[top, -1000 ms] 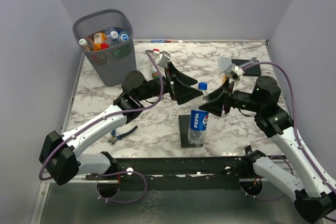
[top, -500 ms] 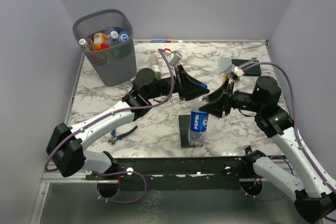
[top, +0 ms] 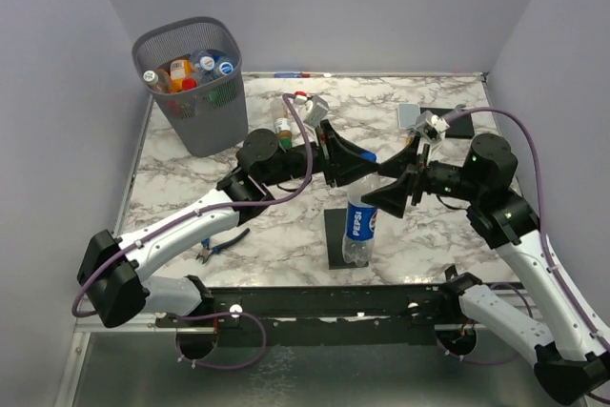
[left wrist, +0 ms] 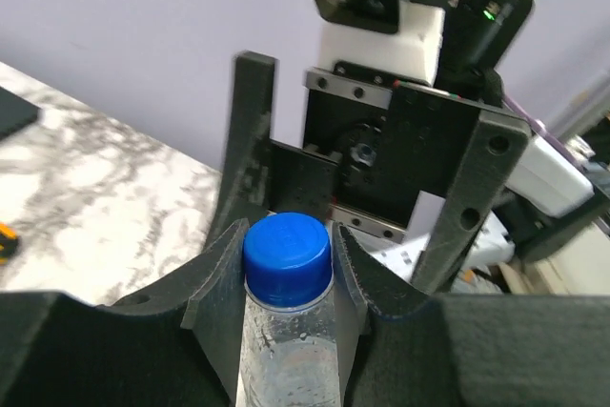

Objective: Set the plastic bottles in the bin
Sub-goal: Pick up the plastic bottle at the center of the board, then place the plastic bottle in the trash bin.

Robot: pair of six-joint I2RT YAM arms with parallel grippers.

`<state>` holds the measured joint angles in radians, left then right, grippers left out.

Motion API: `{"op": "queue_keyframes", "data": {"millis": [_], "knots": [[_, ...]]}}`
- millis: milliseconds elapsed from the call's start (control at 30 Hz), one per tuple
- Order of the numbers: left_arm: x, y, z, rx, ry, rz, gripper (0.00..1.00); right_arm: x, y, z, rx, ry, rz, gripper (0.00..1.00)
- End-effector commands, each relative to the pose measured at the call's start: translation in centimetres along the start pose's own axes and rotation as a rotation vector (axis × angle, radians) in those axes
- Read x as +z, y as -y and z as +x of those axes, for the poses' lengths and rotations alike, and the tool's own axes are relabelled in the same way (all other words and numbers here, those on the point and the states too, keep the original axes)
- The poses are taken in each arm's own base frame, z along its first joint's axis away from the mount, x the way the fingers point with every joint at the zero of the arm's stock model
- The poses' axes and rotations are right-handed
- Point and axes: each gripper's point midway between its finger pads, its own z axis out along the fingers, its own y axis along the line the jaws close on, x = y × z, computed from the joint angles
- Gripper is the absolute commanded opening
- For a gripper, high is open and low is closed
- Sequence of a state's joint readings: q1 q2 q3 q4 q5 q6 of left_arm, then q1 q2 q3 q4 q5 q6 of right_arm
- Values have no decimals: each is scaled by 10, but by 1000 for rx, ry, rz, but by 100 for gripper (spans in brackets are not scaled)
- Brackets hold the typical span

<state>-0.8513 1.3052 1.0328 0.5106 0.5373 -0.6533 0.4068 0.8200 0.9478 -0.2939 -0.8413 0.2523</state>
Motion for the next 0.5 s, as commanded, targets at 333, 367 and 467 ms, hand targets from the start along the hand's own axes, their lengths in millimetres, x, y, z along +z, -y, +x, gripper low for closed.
{"op": "queue_keyframes", "data": {"millis": [333, 367, 467], "knots": [[-138, -7, -273, 930, 579, -1012, 0, -64, -9, -60, 60, 390, 323, 100], [-149, -5, -289, 998, 597, -1087, 0, -63, -5, -55, 78, 397, 329, 100], [-182, -3, -331, 1147, 719, -1236, 0, -62, 7, -32, 146, 390, 360, 99]]}}
